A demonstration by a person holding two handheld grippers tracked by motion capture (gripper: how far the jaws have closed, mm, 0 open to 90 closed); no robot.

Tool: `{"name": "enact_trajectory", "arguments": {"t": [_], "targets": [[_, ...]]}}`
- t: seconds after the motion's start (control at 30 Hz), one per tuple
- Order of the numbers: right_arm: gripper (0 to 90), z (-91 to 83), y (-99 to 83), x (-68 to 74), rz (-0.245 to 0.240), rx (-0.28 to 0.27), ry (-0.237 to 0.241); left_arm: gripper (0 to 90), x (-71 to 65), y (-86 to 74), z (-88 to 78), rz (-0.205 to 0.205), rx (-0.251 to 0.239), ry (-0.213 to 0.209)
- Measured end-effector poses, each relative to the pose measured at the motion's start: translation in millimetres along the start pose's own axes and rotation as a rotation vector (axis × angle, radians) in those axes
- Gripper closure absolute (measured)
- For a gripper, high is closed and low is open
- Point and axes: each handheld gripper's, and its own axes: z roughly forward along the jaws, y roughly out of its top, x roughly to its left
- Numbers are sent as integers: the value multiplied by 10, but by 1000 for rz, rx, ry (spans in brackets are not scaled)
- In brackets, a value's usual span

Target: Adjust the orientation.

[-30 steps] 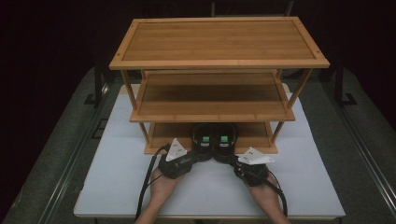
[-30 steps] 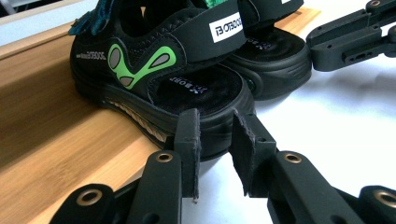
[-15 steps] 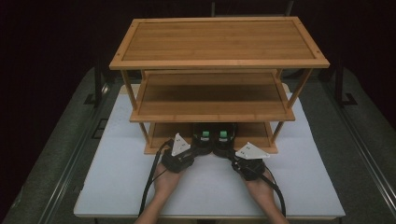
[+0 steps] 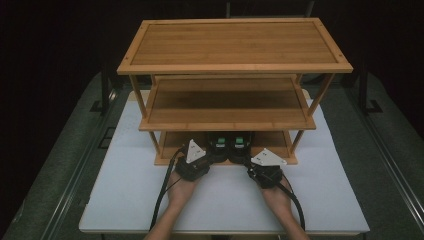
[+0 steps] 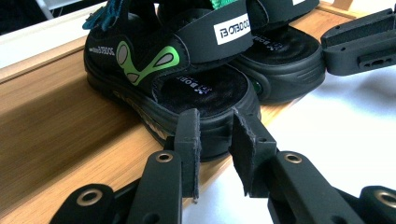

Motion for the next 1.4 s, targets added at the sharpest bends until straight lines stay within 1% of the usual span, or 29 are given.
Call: {"name": "enact_trajectory", "arguments": {"t": [0.03, 0.07, 0.1, 0.17, 0.3, 0.4, 0.43, 0.47, 0.57, 0.7, 0.77, 0.83, 0.9, 0.93, 1.03, 1.07, 1.17, 1.2, 1.27, 1.4], "targets": [[778, 7, 3, 0, 0, 0, -6, 716, 3, 7, 7, 5, 2, 2], [778, 13, 6, -3, 0, 1, -11, 715, 1, 12, 15, -3, 3, -1], [778, 20, 8, -8, 3, 3, -13, 716, 10, 18, 21, 0, 5, -1], [778, 33, 9, -26, 12, 3, -9, 716, 20, 20, 31, -17, 3, -7], [777, 50, 14, -37, 9, 3, -15, 715, 26, 24, 51, -13, 6, -6], [778, 69, 11, -60, 20, 4, -22, 711, 20, 43, 69, -12, 14, -6], [778, 73, 10, -64, 23, 5, -23, 709, 17, 45, 76, -20, 13, -6], [777, 76, 10, -67, 26, 6, -24, 709, 24, 46, 77, -14, 13, -6], [778, 83, 14, -70, 27, 9, -23, 709, 33, 40, 84, -29, 7, -13], [751, 82, 5, -101, 38, 8, -15, 681, 46, 32, 79, -28, 16, -29], [730, 73, -4, -114, 44, 22, -7, 665, 49, 29, 67, -27, 26, -32], [708, 52, -12, -125, 50, 25, 9, 650, 57, 27, 45, -26, 31, -38], [705, 31, -14, -129, 52, 24, 11, 644, 58, 24, 35, -29, 25, -41], [677, -4, -20, -147, 64, 19, 31, 636, 61, 24, 9, -26, 31, -49], [648, -46, -35, -172, 78, 23, 50, 625, 52, 21, -18, -21, 27, -52], [636, -56, -41, -184, 83, 27, 57, 618, 41, 24, -53, -13, 26, -52], [594, -85, -51, -218, 90, 28, 81, 596, 33, 29, -97, -14, 21, -73], [584, -94, -52, -227, 94, 30, 88, 587, 28, 27, -102, -13, 20, -86], [564, -111, -55, -240, 89, 33, 96, 584, 19, 21, -115, -1, 35, -97], [523, -134, -58, -250, 88, 44, 114, 573, 16, 3, -150, 5, 33, -104]]}}
